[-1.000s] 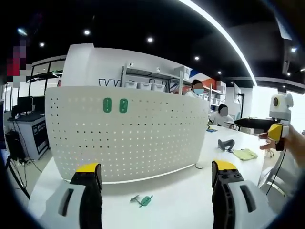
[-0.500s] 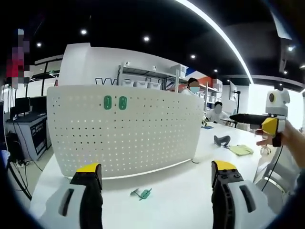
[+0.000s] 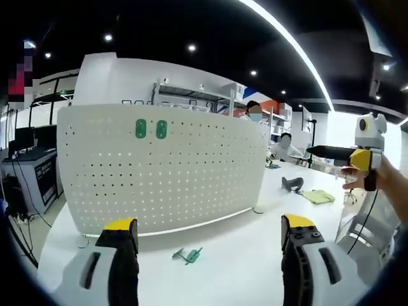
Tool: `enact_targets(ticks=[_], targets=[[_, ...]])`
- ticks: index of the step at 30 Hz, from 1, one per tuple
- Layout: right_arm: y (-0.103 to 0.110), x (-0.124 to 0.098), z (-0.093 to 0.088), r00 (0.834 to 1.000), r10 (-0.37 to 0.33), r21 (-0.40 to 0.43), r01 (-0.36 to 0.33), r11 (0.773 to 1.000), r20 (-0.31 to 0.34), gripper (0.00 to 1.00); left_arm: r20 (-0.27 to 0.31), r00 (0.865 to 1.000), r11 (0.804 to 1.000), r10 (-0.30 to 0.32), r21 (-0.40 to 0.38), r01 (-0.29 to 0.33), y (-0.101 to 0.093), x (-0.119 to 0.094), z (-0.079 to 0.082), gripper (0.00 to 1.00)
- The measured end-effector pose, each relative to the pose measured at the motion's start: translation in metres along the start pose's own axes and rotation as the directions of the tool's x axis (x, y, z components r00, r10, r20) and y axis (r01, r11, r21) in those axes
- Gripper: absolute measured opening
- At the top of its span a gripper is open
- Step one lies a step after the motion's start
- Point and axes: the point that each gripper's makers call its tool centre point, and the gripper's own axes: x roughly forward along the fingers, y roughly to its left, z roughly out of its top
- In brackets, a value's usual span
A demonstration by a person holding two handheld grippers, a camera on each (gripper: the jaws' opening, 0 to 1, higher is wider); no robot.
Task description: Insert the hook assembly into the mounting plate slot until the hook locks in place.
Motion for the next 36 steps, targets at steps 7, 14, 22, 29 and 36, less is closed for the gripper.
enact_targets(ticks=[7,14,22,29,36], targets=[[-0.004,0.005,0.0,1.0,-0.001,0.002,0.001,1.0,-0.002,0.95,-0.016,1.0,1.0,-0.005,0.016,0.005,0.007,0.011,-0.005,0.89],[-0.006,0.008,-0.004,1.0,0.001,0.005,0.0,1.0,-0.012,0.95,-0.064,0.998,1.0,0.007,0.023,-0.006,0.024,0.029,-0.024,0.83],[-0.01,0.011,-0.012,0.999,-0.001,0.012,0.001,1.0,-0.032,0.95,-0.13,0.991,0.998,0.008,0.057,-0.001,0.04,0.053,-0.048,0.76],[-0.013,0.014,-0.022,0.998,-0.002,0.022,0.003,1.0,-0.058,0.95,-0.208,0.978,0.993,-0.003,0.118,0.029,0.05,0.074,-0.074,0.71],[-0.015,0.019,-0.037,0.996,-0.004,0.038,0.007,0.999,-0.09,0.95,-0.271,0.962,0.984,-0.01,0.17,0.058,0.056,0.092,-0.097,0.68]])
